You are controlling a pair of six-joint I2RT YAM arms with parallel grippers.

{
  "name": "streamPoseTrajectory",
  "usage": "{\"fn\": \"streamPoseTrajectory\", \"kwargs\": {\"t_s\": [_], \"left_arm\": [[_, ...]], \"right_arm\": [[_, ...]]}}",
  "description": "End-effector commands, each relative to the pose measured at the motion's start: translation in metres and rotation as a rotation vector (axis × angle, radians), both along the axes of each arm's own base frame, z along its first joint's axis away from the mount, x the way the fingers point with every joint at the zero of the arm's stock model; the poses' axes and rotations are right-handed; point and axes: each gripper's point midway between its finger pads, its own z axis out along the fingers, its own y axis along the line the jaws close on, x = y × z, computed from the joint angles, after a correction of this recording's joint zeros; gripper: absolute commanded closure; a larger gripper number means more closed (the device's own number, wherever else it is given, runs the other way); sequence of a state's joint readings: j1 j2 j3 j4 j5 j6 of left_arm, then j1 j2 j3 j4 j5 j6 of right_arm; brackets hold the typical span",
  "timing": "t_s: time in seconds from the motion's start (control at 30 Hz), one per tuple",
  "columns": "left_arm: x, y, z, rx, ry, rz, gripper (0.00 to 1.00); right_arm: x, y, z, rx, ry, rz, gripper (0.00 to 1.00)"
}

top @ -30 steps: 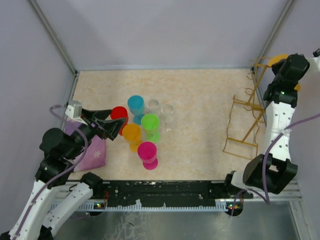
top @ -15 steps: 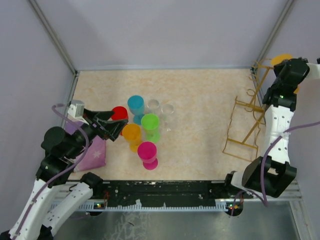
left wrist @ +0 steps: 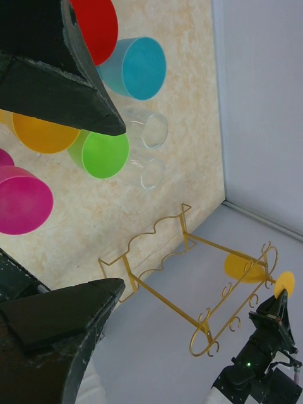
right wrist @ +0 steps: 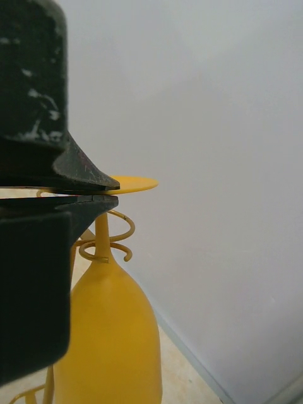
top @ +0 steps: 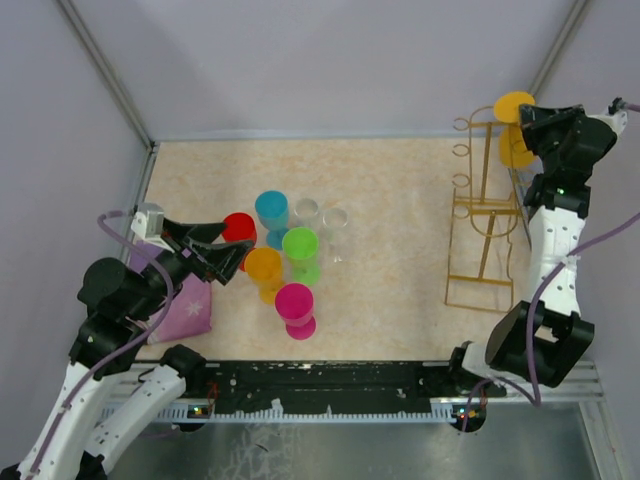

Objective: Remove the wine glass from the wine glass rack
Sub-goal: Pick up the wine glass from the wine rack.

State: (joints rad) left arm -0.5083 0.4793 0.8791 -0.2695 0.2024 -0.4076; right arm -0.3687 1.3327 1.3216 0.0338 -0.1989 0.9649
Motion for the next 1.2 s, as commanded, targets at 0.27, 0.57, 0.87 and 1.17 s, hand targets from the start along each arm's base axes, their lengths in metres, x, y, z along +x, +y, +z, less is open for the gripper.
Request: {"fn": "streamPoseTrajectory", "kwargs": {"t_s": [0.27,0.57,0.87,1.17], "left_arm": [[-0.003,0.002,0.006,-0.014,-0.029,0.001,0.01],[0.000,-0.003,0.000,-0.022,-0.019,-0.014,0.01],[-0.002,-0.004,0.002,-0.019,-0.041,-0.026,0.01],[-0.010,-0.017,0.018,0.000,-0.070,-0.120,0.01]], "right_arm": [[0.011,0.017,0.029,0.045,-0.106,0.170,1.00],[-0.003,-0.017,0.041,0.016,-0.118,0.095,1.00],[-0.035,-0.056,0.035,0.058,-0.111,-0.178,1.00],[-0.061,-0.087,0.030,0.058,-0.099,-0.387,1.00]]}}
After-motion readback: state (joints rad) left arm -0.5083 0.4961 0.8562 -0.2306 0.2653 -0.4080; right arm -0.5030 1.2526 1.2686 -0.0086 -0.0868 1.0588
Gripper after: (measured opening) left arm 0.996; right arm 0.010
